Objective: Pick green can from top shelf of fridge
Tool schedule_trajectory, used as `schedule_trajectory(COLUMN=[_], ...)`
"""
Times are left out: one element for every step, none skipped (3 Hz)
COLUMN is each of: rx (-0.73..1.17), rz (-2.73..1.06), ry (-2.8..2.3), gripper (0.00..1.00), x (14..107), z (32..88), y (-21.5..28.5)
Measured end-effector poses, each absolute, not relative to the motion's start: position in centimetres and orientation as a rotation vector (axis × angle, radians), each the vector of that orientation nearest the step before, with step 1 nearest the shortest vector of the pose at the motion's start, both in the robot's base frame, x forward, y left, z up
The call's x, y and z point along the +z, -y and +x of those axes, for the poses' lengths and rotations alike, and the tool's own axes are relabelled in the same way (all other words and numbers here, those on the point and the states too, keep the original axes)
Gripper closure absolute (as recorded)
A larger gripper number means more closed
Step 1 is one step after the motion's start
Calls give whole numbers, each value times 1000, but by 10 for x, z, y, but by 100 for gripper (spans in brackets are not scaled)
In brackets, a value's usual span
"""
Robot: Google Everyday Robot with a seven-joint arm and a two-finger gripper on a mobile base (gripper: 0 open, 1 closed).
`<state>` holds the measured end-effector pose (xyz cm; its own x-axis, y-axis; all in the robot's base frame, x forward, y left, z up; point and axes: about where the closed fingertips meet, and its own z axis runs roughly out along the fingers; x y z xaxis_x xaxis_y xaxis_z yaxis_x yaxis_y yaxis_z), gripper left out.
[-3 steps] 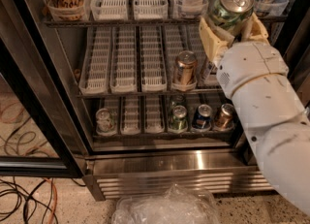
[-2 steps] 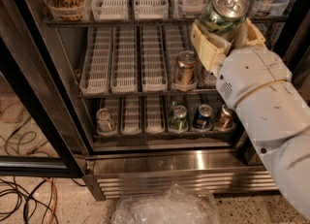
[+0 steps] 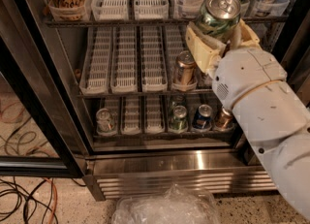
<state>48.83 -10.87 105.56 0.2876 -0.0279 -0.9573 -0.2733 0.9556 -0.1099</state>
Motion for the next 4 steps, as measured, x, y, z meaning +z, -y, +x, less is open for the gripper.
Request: schedule_trajectory(rx=[185,235,337,343], rz=[-296,-358,-451,-447], ry=[-1279,-1301,-1353,-1436], gripper=[100,100,100,100], x=[1052,1039,1019,998], z=[487,475,446,422], y=[101,79,45,36])
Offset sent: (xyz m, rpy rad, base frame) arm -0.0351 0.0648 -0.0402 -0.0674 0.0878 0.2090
